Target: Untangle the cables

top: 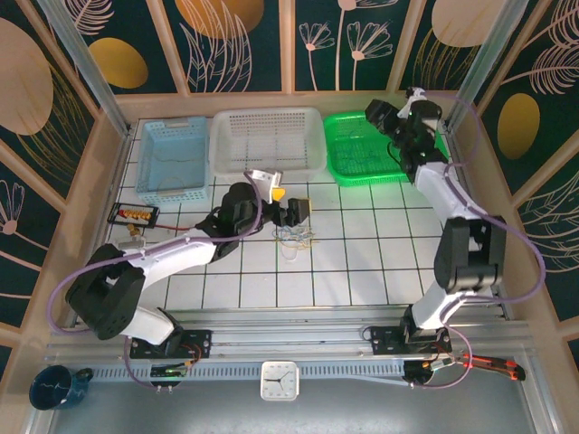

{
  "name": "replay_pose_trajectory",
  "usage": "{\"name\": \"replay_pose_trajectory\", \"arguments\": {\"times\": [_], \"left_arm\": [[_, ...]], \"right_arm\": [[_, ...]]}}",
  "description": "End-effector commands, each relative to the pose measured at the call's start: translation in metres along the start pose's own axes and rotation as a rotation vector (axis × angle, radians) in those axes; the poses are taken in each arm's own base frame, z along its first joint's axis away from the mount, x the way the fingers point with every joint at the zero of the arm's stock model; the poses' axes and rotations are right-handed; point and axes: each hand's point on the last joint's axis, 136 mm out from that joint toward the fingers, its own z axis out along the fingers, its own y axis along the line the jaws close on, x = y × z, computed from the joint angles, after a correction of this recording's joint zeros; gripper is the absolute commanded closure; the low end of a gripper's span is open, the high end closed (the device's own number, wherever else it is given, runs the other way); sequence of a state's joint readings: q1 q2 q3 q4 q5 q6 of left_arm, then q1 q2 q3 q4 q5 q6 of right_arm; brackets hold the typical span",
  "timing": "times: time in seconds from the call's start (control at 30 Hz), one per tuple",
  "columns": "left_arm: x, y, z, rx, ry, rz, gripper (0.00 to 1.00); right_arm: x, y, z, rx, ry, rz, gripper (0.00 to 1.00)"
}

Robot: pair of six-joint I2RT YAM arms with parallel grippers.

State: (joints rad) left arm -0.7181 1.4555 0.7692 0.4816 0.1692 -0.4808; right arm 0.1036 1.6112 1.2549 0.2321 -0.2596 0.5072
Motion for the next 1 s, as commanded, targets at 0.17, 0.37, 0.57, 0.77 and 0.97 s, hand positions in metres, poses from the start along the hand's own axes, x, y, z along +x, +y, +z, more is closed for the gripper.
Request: {"name": "replay_pose_trajectory", "arguments": {"times": [0.17,0.37,0.57,0.77,0.97], "left_arm": [[0.011,0.03,-0.023,-0.132,-0.054,-0.108,0.01],[0.025,0.055,-0.04,-0.228,-0.058,-0.217,0.01],[0.026,0.096,-0.069,-0.277,-0.154,-0.409,0.01],[0.021,0.108,-0.072,-0.272,-0.125,-0.381,0.01],[0.027,0.096,-0.066,-0.229,-0.031,-0.283,0.05]], "right_arm": [[0.13,0.048,-0.053,-0.097,0.249,-0.054,0.36],[0.229,0.069,-0.094,-0.144,0.451,-0.107,0.42],[0.301,0.104,-0.126,-0.221,0.614,-0.179,0.55],[0.334,0.119,-0.127,-0.24,0.669,-0.198,0.65],[0.33,0.114,-0.117,-0.209,0.64,-0.203,0.68]]}}
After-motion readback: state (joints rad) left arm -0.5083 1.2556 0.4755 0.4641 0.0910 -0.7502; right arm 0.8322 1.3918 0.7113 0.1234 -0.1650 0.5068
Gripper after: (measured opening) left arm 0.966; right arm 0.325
